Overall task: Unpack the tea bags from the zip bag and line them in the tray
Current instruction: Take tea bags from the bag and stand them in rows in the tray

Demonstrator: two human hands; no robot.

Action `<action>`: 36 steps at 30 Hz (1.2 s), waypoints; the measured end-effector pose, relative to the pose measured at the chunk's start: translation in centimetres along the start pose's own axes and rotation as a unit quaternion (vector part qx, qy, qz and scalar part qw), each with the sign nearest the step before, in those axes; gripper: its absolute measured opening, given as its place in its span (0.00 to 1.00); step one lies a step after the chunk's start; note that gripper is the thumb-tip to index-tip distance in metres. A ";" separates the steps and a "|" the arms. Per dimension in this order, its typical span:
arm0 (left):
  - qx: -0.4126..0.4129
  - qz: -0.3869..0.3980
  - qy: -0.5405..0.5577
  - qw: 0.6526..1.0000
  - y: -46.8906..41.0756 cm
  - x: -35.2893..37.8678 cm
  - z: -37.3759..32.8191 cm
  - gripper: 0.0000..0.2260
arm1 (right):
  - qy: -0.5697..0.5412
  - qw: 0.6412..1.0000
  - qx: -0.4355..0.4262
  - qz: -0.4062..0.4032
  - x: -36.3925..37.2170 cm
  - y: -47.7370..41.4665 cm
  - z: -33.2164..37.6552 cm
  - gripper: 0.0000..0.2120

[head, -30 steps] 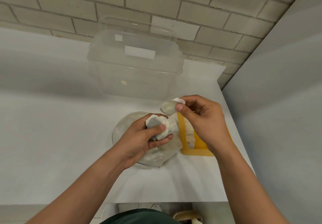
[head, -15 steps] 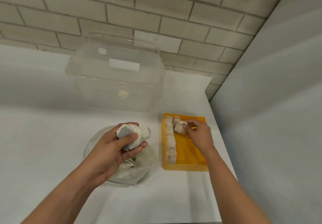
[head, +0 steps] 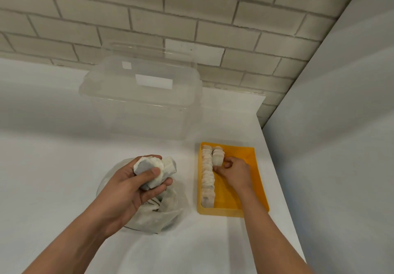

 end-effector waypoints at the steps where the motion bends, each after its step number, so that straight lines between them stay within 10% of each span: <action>1: -0.002 0.000 0.001 1.000 0.0 0.1 0.0 0.13 | 0.001 1.000 -0.004 0.000 0.1 0.0 0.0 0.12; 18: -0.018 0.007 0.006 1.000 0.1 1.2 0.0 0.11 | -0.077 0.993 -0.030 -0.084 -2.6 3.5 3.9 0.10; 26: 0.006 0.030 -0.012 0.999 -0.6 1.4 0.2 0.11 | -0.225 0.955 -0.101 0.164 -3.5 11.0 12.5 0.07; 36: -0.001 0.042 -0.001 0.999 -0.9 1.1 0.5 0.11 | -0.244 0.965 -0.080 0.049 -3.2 11.2 12.8 0.02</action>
Point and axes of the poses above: each hand's wrist, its own y-axis away from the middle knuckle, its own x-axis out of the palm, z = x × y, the point moved 1 cm from there along -y, towards the middle knuckle, and after that the axes turned 3 degrees about y, right-handed, at the moved point
